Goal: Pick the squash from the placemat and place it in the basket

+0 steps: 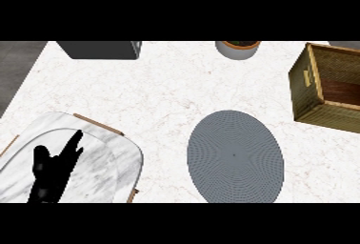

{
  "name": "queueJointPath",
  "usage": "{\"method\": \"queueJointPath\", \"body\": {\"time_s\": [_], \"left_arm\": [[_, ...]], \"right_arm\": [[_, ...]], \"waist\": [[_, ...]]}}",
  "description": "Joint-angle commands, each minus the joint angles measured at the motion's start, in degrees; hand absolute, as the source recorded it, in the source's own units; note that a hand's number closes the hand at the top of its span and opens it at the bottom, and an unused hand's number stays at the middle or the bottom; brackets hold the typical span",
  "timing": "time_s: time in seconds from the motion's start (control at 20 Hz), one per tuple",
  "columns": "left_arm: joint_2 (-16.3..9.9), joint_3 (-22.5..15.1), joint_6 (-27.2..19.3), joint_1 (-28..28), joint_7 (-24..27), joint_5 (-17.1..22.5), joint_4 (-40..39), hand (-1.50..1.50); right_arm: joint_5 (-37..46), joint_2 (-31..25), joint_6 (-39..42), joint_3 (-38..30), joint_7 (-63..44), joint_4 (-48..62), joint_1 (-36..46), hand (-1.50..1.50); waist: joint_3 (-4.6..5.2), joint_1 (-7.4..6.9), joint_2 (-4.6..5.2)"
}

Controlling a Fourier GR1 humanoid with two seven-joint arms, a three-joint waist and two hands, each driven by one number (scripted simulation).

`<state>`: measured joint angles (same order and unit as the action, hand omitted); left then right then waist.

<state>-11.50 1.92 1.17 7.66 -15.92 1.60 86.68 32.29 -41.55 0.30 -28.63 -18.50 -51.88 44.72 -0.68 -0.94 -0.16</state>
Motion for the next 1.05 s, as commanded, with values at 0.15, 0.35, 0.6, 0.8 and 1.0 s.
{"method": "queueJointPath", "body": {"time_s": [0.15,0.35,0.6,0.8,1.0], "left_arm": [[1.8,-0.6,1.1,2.4,0.4,0.3,-3.3,0.0],[2.4,-0.6,0.4,-0.6,0.1,-0.6,-5.5,0.0],[0.3,2.3,2.9,-0.5,-0.8,2.2,-5.3,0.0],[1.4,0.2,1.5,1.3,-1.6,-0.2,-3.1,0.0],[2.4,0.4,0.7,3.5,-0.9,-0.5,-2.4,0.0]], "right_arm": [[-0.5,-5.2,0.5,-0.7,9.0,5.9,-0.8,-1.5],[-2.3,-3.7,-3.3,-2.4,9.5,6.0,0.5,-1.5],[-6.2,-6.2,-3.4,-6.8,9.5,6.5,-0.5,-1.5],[-7.7,-12.8,-2.8,-10.9,8.4,9.4,-1.2,-1.5],[-11.5,-18.3,2.9,-15.4,8.7,10.6,-6.0,-1.5]], "waist": [[0.65,0.18,0.38],[0.67,0.44,0.37],[0.68,0.89,0.23],[0.64,1.01,0.25],[0.64,1.87,-0.02]]}}
